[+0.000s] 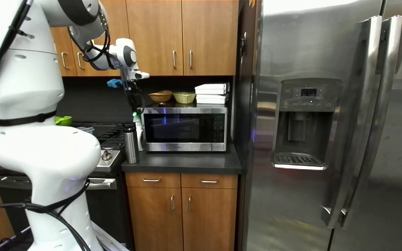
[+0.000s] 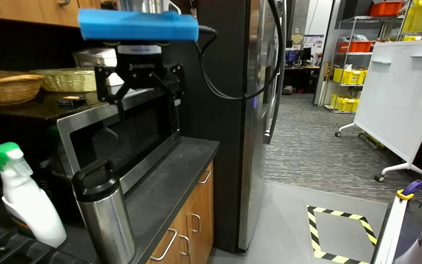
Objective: Remove the black lid from the silver bottle
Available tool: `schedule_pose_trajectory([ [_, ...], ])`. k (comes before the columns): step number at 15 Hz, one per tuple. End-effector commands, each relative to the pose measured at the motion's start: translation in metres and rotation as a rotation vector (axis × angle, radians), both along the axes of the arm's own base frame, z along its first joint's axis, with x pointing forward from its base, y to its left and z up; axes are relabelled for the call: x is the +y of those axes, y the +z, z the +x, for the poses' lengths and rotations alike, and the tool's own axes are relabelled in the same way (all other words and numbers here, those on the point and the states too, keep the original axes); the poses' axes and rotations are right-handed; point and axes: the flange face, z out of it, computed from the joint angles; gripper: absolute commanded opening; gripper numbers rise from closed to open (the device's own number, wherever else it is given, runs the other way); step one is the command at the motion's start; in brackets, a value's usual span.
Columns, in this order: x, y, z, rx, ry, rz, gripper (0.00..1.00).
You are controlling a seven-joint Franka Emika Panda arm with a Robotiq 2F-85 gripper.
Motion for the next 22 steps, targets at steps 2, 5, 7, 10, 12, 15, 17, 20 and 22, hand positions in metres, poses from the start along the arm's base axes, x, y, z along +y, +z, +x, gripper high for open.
schedule_pose_trajectory([
  [2,0.045,-0.011,0.013,-0.025,-0.017,-0.01,1.0],
  [5,0.062,-0.011,0.022,-0.036,-0.041,-0.003,1.0],
  [7,0.071,-0.011,0.029,-0.033,-0.068,0.011,1.0],
  [10,0.08,-0.013,0.035,-0.029,-0.104,0.024,1.0],
  [12,0.084,-0.017,0.037,-0.018,-0.128,0.026,1.0],
  [15,0.087,-0.026,0.036,-0.003,-0.163,0.023,1.0],
  [17,0.089,-0.029,0.036,-0.002,-0.192,0.028,1.0],
  [20,0.091,-0.035,0.035,0.01,-0.236,0.044,1.0],
  [22,0.093,-0.042,0.035,0.023,-0.262,0.052,1.0],
])
